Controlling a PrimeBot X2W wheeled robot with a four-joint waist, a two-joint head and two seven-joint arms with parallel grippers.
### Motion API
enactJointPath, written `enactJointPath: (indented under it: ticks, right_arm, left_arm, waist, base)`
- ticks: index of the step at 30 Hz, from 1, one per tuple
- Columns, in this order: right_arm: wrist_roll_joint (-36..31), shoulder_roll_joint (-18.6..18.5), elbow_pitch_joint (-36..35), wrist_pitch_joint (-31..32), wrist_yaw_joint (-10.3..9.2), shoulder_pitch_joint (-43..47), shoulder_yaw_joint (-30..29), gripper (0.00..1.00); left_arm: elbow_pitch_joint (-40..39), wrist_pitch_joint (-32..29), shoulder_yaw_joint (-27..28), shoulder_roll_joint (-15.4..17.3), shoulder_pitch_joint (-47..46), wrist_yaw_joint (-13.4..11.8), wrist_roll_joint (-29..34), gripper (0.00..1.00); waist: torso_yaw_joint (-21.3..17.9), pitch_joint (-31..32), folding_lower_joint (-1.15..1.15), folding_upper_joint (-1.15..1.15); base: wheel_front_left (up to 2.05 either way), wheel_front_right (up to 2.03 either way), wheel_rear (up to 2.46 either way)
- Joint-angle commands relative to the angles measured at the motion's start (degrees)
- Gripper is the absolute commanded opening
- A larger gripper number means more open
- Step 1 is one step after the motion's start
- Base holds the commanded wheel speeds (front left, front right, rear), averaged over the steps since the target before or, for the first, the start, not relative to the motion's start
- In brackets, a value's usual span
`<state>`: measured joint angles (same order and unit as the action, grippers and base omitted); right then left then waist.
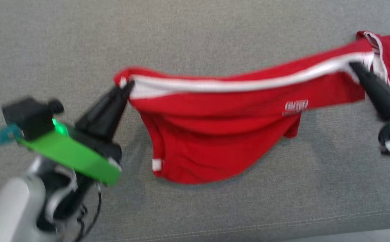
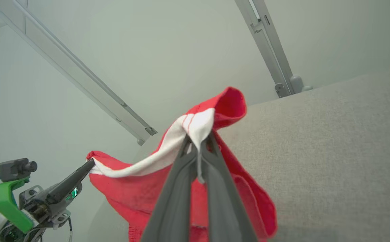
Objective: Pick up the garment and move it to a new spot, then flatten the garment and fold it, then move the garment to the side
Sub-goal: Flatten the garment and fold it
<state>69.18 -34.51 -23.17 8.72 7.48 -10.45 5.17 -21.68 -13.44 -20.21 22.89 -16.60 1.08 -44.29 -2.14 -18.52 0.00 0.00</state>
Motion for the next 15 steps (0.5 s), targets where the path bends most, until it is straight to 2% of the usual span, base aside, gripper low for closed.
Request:
enactJointPath:
  ticks: [1, 4, 7, 11, 13, 15]
  right_arm:
    - [-1.3, 1.2, 2.7, 1.9, 0.01, -6.9, 0.5, 0.0]
    - [-7.4, 7.9, 14.6, 5.8, 0.02, -27.0, 1.2, 0.0]
    - [-16.6, 16.8, 27.5, 4.7, 0.01, -46.6, 1.0, 0.0]
    - [-26.4, 25.8, 39.7, -6.8, 0.01, -65.0, -0.8, 0.0]
    - [-27.5, 28.4, 43.1, -12.9, 0.01, -70.7, -1.1, 0.0]
    - [-27.2, 29.4, 44.9, -16.8, 0.01, -72.8, 0.5, 0.0]
  left_arm:
    - [2.2, -1.9, 0.8, -0.1, -6.5, 0.4, -1.4, 0.0]
    - [12.0, -6.1, 2.7, -1.8, -24.1, 0.2, -2.4, 0.0]
    - [23.4, -6.1, 3.4, -3.9, -40.7, 0.9, -0.4, 0.0]
    - [37.2, 0.6, 2.7, -6.3, -57.9, 2.6, 5.4, 0.0]
    - [41.8, 6.7, 3.3, -7.7, -64.3, 2.7, 7.7, 0.0]
    - [45.3, 11.9, 2.9, -8.8, -66.8, 3.8, 8.8, 0.0]
  waist:
    - [1.9, -7.5, 0.0, 0.0]
    - [2.6, -11.1, 0.0, 0.0]
    - [2.6, -13.8, 0.0, 0.0]
    - [2.1, -15.7, 0.0, 0.0]
    - [1.7, -17.2, 0.0, 0.0]
    - [1.5, -18.7, 0.0, 0.0]
  base:
    - [0.0, 0.0, 0.0]
    - [0.0, 0.0, 0.0]
    - [0.0, 0.0, 0.0]
    - [0.0, 0.0, 0.0]
    - [0.0, 0.0, 0.0]
    - [0.0, 0.0, 0.0]
